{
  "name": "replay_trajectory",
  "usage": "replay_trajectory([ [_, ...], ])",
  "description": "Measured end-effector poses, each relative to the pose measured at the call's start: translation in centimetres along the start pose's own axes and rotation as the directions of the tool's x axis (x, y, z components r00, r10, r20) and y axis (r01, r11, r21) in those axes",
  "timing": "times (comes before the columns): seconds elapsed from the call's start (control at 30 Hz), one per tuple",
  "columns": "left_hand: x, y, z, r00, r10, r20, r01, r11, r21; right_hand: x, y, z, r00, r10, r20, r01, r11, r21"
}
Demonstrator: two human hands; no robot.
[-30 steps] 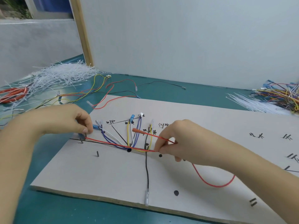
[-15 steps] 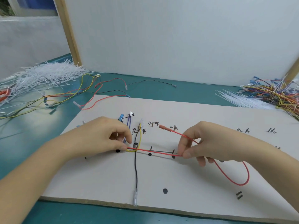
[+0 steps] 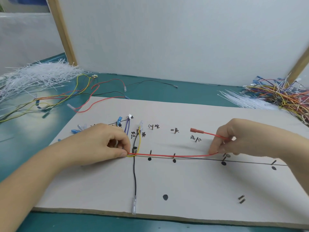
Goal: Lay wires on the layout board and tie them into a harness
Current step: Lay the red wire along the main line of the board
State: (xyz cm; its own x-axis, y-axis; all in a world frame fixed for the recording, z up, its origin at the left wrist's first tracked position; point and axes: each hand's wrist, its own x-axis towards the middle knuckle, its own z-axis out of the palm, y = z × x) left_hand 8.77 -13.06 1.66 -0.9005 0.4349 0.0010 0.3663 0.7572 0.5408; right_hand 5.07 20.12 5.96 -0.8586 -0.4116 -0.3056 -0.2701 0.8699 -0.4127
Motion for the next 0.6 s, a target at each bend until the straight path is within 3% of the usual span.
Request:
replay_trajectory([
  [0.23, -0.1, -0.2, 0.0, 1.000, 0.000, 0.005, 0.000, 1.000, -0.009, 0.5, 1.3, 0.5, 0.996, -0.005, 0.087, -0.003, 0.996, 0.092],
  [0.33, 0.0, -0.2, 0.0, 1.000, -0.001, 0.007, 0.001, 1.000, -0.005, 0.9, 2.0, 0.3, 0.999, 0.022, 0.049, -0.029, 0.989, 0.143],
  [0.4, 0.0, -0.2, 0.0, 1.000, -0.001, 0.007, 0.001, 1.000, -0.006, 1.4, 2.9, 0.2, 0.988, 0.131, -0.078, -0.119, 0.983, 0.140],
  [0.47, 0.0, -0.2, 0.0, 1.000, -0.004, 0.008, 0.004, 1.000, -0.005, 1.9, 3.7, 0.3, 0.941, 0.191, -0.280, -0.194, 0.981, 0.016],
  [0.53, 0.1, -0.3, 0.0, 1.000, -0.006, 0.007, 0.006, 1.000, -0.004, 2.3, 4.3, 0.6, 0.843, 0.142, -0.519, -0.226, 0.969, -0.103],
  [0.6, 0.1, -0.3, 0.0, 1.000, -0.005, 0.006, 0.005, 1.000, -0.001, 2.6, 4.6, 1.0, 0.720, 0.002, -0.694, -0.255, 0.930, -0.263],
])
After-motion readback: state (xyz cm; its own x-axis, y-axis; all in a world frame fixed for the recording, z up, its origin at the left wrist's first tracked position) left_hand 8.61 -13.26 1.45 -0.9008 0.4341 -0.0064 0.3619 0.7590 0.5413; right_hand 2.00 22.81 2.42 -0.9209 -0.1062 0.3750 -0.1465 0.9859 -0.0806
